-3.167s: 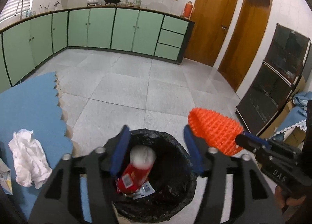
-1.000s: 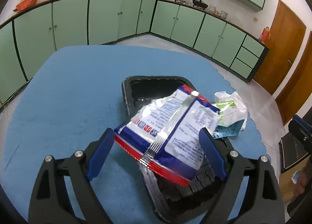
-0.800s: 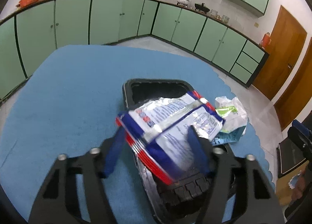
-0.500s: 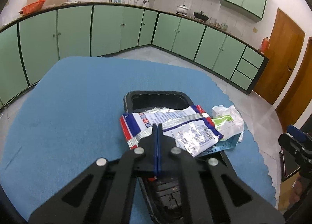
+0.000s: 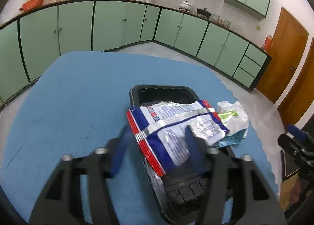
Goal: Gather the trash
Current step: 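Lift the snack bag with the left tool while the right tool grasps the milk carton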
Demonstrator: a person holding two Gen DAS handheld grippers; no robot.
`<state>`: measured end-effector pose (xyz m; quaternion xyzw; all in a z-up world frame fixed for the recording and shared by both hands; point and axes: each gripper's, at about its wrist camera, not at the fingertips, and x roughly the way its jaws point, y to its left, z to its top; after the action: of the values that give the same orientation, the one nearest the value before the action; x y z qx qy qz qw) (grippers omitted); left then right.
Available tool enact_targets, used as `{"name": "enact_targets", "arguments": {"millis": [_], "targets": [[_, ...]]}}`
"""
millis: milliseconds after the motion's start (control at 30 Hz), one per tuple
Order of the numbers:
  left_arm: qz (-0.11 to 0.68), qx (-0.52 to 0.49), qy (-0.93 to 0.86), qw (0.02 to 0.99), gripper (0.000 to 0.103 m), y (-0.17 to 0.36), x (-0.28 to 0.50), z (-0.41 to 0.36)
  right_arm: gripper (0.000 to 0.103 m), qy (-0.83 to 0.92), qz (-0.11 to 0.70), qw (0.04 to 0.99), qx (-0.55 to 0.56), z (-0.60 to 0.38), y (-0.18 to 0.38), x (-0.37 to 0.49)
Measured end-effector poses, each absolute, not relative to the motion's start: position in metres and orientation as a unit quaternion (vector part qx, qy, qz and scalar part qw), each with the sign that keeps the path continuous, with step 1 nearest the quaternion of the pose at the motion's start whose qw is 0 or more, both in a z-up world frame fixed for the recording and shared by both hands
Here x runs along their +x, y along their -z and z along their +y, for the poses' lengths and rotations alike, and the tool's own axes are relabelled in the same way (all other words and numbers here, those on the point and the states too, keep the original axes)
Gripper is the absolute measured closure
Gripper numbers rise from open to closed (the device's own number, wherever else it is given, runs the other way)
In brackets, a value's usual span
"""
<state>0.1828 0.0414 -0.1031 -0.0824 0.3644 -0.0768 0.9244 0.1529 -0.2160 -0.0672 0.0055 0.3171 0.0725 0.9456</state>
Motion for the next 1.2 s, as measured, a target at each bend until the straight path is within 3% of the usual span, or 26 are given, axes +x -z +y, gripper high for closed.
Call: {"name": "enact_targets", "arguments": {"millis": [200, 267, 467, 600, 833, 1200], "targets": [[0.385, -0.085, 0.09, 0.914, 0.031, 0.113, 0.206, 0.036, 0.007, -0.073, 0.318, 0.945, 0.001, -0.213, 0.069, 0.155], [0.394, -0.094, 0.095, 0.909, 0.03, 0.12, 0.212, 0.037, 0.007, -0.073, 0.318, 0.945, -0.001, -0.212, 0.069, 0.156], [0.379, -0.115, 0.074, 0.915, 0.069, 0.12, 0.214, 0.041, 0.007, -0.072, 0.319, 0.945, -0.006, -0.21, 0.068, 0.158], [0.36, -0.119, 0.065, 0.923, 0.085, 0.114, 0.209, 0.045, 0.007, -0.075, 0.322, 0.944, -0.005, -0.207, 0.07, 0.162], [0.34, -0.146, 0.066, 0.927, 0.087, 0.106, 0.2, 0.06, 0.008, -0.088, 0.322, 0.942, -0.01, -0.196, 0.068, 0.167], [0.349, -0.175, 0.079, 0.917, 0.082, 0.108, 0.195, 0.087, 0.011, -0.115, 0.328, 0.938, -0.021, -0.17, 0.07, 0.174]]}}
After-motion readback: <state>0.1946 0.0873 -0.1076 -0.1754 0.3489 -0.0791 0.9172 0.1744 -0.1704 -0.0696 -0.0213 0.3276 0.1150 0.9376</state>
